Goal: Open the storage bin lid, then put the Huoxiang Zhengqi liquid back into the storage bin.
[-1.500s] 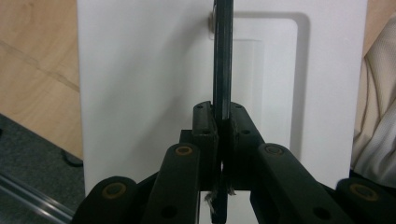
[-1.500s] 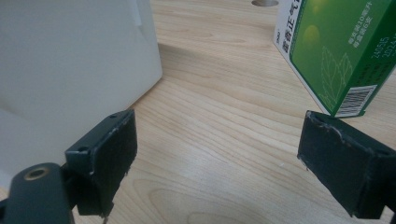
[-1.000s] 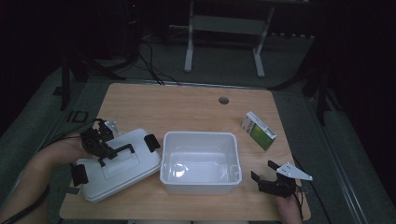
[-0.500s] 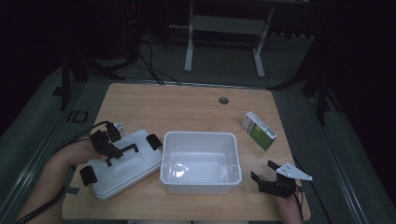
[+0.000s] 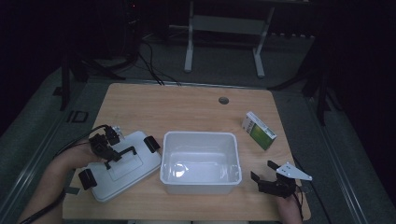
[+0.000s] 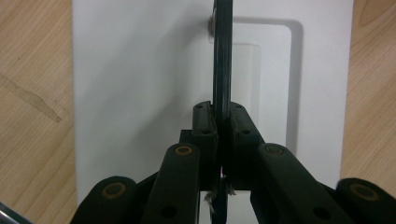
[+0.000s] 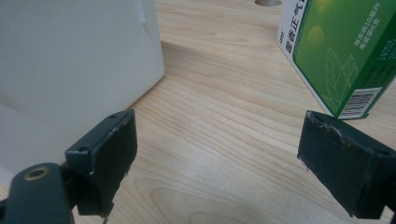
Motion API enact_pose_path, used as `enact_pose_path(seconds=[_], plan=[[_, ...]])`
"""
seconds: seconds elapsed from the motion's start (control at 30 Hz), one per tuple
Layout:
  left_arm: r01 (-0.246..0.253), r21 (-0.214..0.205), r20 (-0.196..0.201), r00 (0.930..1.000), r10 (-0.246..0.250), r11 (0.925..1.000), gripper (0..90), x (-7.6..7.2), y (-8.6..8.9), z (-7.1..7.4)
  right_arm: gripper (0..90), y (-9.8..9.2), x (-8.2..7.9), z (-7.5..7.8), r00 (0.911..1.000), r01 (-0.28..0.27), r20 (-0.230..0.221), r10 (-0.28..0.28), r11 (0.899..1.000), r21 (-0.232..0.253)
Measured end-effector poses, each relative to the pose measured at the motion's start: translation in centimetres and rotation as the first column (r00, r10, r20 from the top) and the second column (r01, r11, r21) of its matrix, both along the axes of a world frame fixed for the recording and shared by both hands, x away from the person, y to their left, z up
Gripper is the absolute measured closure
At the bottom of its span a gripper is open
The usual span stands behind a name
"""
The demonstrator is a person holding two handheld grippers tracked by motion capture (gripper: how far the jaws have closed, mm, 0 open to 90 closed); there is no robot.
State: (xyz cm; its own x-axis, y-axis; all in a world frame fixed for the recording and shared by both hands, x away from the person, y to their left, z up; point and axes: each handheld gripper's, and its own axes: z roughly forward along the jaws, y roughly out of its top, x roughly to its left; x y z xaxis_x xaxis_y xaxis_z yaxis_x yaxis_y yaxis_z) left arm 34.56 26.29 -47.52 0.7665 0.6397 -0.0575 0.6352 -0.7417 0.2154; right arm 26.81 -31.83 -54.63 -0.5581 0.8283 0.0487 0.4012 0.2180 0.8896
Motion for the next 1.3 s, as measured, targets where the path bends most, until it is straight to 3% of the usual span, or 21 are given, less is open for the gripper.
enact_pose_path(seconds=[0.33,0.53,0.63,0.77,0.9,0.97,1.07,1.17,1.2,1.23,1.3], plan=[[-0.021,-0.013,-0.019,0.9996,0.021,0.9997,83.1,0.3,0.3,-0.2,13.5,-0.2,0.0,0.1,1.0,0.006,0.002,-0.006,1.0,0.02],[-0.021,0.004,-0.028,0.9994,0.022,0.9998,59.8,0.3,0.3,0.0,13.1,-0.6,0.0,0.4,0.9999,0.011,0.0,-0.011,1.0,0.019],[-0.036,-0.001,-0.014,0.9993,0.036,0.9993,52.6,0.4,0.4,0.3,13.1,-0.8,0.0,0.6,0.9998,0.003,-0.018,-0.002,1.0,0.028],[-0.054,0.025,-0.01,0.9985,0.055,0.9982,44.7,0.6,0.4,0.3,12.7,-1.2,0.1,1.0,0.9991,-0.012,-0.041,0.013,0.999,0.032],[-0.059,0.034,-0.02,0.998,0.06,0.9977,40.9,0.6,0.6,0.2,11.5,-1.5,0.1,1.1,0.9977,-0.007,-0.067,0.009,1.0,0.024],[-0.059,0.044,-0.011,0.9982,0.059,0.9973,40.9,0.6,0.7,0.3,11.1,-1.5,0.0,1.3,0.9972,0.002,-0.075,-0.003,1.0,-0.019],[-0.063,0.05,-0.008,0.9979,0.063,0.9967,40.9,0.5,0.7,0.3,10.8,-1.8,0.0,1.6,0.9942,-0.021,-0.105,0.021,1.0,-0.007],[-0.063,0.038,-0.006,0.998,0.064,0.9973,40.9,0.5,0.7,0.3,10.9,-2.2,0.0,1.8,0.9921,-0.004,-0.125,0.003,1.0,-0.006],[-0.068,0.027,-0.008,0.9976,0.068,0.9973,40.9,0.5,0.8,0.3,12.4,-2.3,0.0,1.9,0.9921,0.002,-0.126,-0.003,1.0,-0.008],[-0.069,0.026,-0.007,0.9976,0.07,0.9973,40.8,0.5,0.9,0.3,20.3,-2.5,0.1,2.0,0.9883,-0.019,-0.151,0.018,1.0,-0.006],[-0.072,0.021,-0.012,0.9973,0.072,0.9972,40.8,0.6,1.0,0.2,20.4,-2.7,0.1,2.1,0.9874,-0.028,-0.156,0.027,1.0,-0.004]])
